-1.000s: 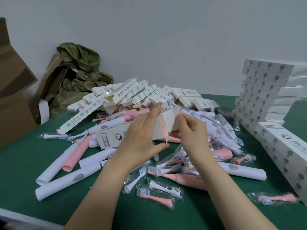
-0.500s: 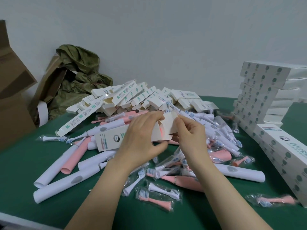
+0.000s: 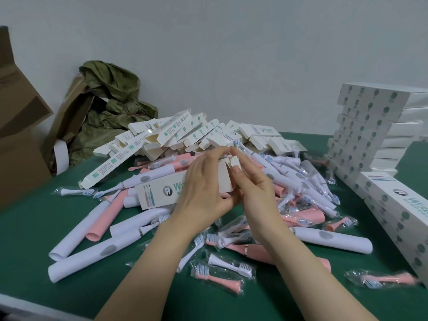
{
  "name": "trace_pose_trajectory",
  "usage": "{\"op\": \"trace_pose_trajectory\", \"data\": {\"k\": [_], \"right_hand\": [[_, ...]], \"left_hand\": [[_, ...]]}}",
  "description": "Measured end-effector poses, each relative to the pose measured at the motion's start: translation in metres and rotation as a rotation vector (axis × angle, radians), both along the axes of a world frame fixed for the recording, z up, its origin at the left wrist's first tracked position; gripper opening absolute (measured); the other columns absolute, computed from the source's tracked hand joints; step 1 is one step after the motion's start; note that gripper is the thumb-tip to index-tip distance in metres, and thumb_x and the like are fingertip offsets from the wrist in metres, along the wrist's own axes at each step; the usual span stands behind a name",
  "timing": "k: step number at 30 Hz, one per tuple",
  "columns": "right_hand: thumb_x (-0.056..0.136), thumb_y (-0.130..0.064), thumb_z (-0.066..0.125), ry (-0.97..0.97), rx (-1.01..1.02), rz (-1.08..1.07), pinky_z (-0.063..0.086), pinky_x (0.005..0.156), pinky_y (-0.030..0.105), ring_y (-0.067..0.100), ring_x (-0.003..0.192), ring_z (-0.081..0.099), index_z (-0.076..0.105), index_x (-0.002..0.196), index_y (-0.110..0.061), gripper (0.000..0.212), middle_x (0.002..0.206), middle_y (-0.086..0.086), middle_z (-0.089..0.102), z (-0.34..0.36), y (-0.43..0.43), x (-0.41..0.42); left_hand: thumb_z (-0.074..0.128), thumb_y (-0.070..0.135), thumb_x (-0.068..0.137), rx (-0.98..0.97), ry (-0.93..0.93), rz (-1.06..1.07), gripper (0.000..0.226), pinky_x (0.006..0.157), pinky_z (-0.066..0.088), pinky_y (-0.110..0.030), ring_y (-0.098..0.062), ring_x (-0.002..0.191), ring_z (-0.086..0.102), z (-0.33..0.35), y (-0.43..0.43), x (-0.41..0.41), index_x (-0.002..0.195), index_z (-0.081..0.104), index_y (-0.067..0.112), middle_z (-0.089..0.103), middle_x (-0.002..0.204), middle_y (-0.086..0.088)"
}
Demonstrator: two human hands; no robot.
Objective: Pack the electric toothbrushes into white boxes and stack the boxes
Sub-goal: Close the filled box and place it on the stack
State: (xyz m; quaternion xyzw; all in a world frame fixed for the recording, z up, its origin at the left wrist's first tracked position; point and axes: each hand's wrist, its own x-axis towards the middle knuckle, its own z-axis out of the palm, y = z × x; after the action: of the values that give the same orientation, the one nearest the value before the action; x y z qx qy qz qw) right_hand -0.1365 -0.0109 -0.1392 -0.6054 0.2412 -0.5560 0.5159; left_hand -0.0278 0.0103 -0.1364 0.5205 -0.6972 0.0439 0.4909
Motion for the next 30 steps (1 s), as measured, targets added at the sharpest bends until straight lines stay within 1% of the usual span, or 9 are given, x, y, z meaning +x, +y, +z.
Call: {"op": "trace_pose_trajectory", "data": {"k": [4, 8, 12, 16, 20, 22, 25, 27, 30], "right_hand": [[0.099, -0.01, 0.046, -0.106, 0.102, -0.05, 0.053, 0.064, 0.019, 0.006, 0.086, 0.068, 0.068, 0.104, -0.042, 0.039, 0.099, -0.007, 0.073, -0.001, -0.003, -0.002], [0.1, -0.013, 0.044, -0.1, 0.097, -0.078, 0.055, 0.075, 0.021, 0.007, 0.105, 0.064, 0.061, 0.11, -0.042, 0.036, 0.119, -0.005, 0.066, -0.003, -0.005, -0.001], [0.101, -0.012, 0.042, -0.052, 0.001, -0.141, 0.051, 0.07, 0.012, -0.007, 0.1, 0.061, 0.057, 0.121, -0.038, 0.036, 0.116, -0.021, 0.062, -0.005, -0.002, 0.003], [0.101, -0.016, 0.042, -0.102, 0.011, -0.237, 0.054, 0.077, 0.021, 0.002, 0.103, 0.063, 0.061, 0.107, -0.048, 0.038, 0.118, -0.01, 0.065, -0.008, -0.004, 0.005], [0.102, -0.016, 0.04, -0.1, 0.019, -0.288, 0.054, 0.081, 0.024, 0.008, 0.105, 0.063, 0.06, 0.107, -0.047, 0.037, 0.111, -0.011, 0.068, -0.009, -0.006, 0.004], [0.102, -0.018, 0.04, -0.019, -0.036, -0.32, 0.049, 0.095, 0.027, 0.005, 0.117, 0.056, 0.055, 0.112, -0.048, 0.036, 0.125, -0.011, 0.062, -0.01, -0.005, 0.001], [0.102, -0.031, 0.035, 0.09, -0.139, -0.317, 0.041, 0.102, 0.017, -0.008, 0.127, 0.042, 0.041, 0.125, -0.053, 0.032, 0.139, -0.02, 0.046, -0.013, 0.0, -0.001], [0.099, -0.045, 0.026, 0.223, -0.211, -0.298, 0.02, 0.113, 0.016, -0.008, 0.139, 0.019, 0.02, 0.139, -0.048, 0.041, 0.148, -0.027, 0.023, -0.017, 0.002, 0.003], [0.101, -0.038, 0.025, 0.338, -0.294, -0.324, 0.004, 0.106, 0.001, -0.018, 0.136, 0.003, 0.008, 0.147, -0.033, 0.05, 0.141, -0.037, 0.008, -0.021, 0.003, 0.012]], "left_hand": [[0.081, 0.018, 0.062, -0.023, -0.075, 0.153, 0.075, 0.098, 0.031, -0.031, -0.018, 0.116, 0.037, -0.007, -0.001, 0.014, 0.127, 0.044, 0.013, 0.044, 0.123, -0.004], [0.084, 0.019, 0.065, 0.014, -0.016, 0.136, 0.06, 0.089, 0.037, -0.029, -0.021, 0.109, 0.048, -0.009, -0.003, 0.021, 0.119, 0.059, 0.012, 0.054, 0.116, -0.003], [0.087, 0.019, 0.062, -0.031, 0.013, 0.138, 0.063, 0.092, 0.038, -0.031, -0.024, 0.11, 0.052, -0.011, -0.003, 0.02, 0.118, 0.062, 0.008, 0.058, 0.116, -0.008], [0.087, 0.02, 0.062, -0.051, 0.015, 0.125, 0.062, 0.094, 0.042, -0.039, -0.026, 0.112, 0.052, -0.011, -0.003, 0.014, 0.118, 0.063, 0.009, 0.058, 0.116, -0.008], [0.086, 0.02, 0.064, -0.053, 0.025, 0.106, 0.061, 0.093, 0.04, -0.033, -0.022, 0.112, 0.05, -0.012, -0.004, 0.013, 0.119, 0.062, 0.009, 0.058, 0.116, -0.006], [0.087, 0.02, 0.063, -0.074, 0.033, 0.099, 0.061, 0.09, 0.039, -0.03, -0.019, 0.108, 0.05, -0.012, -0.005, 0.01, 0.118, 0.062, 0.009, 0.059, 0.114, -0.006], [0.087, 0.016, 0.062, -0.114, 0.047, 0.107, 0.06, 0.087, 0.042, -0.032, -0.024, 0.104, 0.054, -0.01, -0.006, 0.0, 0.116, 0.063, 0.007, 0.061, 0.11, -0.008], [0.086, 0.011, 0.062, -0.124, 0.065, 0.11, 0.058, 0.087, 0.045, -0.035, -0.025, 0.104, 0.055, -0.01, -0.005, 0.0, 0.116, 0.064, 0.005, 0.062, 0.109, -0.009], [0.08, 0.013, 0.068, -0.156, 0.064, 0.122, 0.051, 0.088, 0.043, -0.033, -0.022, 0.105, 0.053, -0.012, -0.004, 0.009, 0.116, 0.064, 0.005, 0.063, 0.109, -0.009]]}}
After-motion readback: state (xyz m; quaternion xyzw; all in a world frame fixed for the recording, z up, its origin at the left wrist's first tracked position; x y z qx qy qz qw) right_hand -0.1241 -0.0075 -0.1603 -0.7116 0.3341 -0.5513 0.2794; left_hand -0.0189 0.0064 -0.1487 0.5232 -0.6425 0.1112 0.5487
